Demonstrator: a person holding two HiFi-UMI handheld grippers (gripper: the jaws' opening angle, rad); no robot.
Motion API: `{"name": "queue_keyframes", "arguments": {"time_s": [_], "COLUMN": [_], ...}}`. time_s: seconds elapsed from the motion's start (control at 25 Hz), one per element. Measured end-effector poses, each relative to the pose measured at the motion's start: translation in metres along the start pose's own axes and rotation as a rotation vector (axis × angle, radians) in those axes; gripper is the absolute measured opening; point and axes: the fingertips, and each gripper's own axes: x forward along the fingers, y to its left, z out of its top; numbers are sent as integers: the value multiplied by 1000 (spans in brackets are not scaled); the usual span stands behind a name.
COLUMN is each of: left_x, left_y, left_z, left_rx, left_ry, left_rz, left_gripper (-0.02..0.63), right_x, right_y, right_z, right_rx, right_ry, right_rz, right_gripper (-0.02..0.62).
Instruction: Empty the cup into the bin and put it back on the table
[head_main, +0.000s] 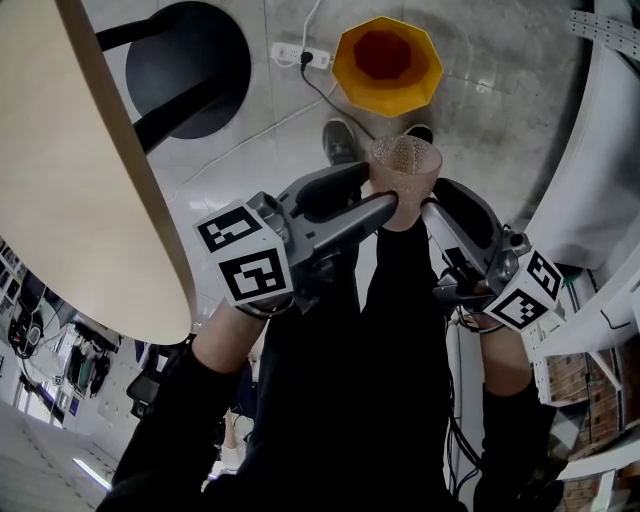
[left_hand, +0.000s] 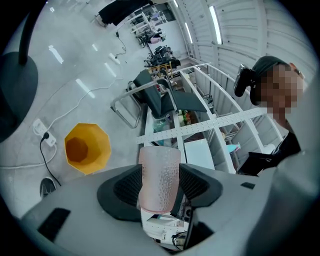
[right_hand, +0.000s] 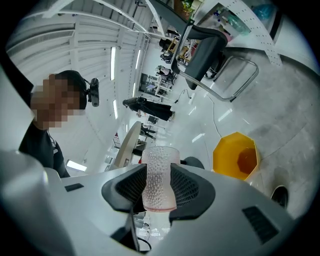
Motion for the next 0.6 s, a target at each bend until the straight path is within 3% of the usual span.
{"name": "queue_keyframes", "arguments": {"time_s": [0.6], "left_x": [-3], "left_y": [5], "left_z": [2], "left_rx": [-54], "left_ry": [-32], "left_rz": [6], "left_gripper": [236], "right_x": [3], "right_y": [-4], "right_z": [-1], "right_rx": [95], "right_ry": [-20], "right_rz": [-5], "right_gripper": [155]}}
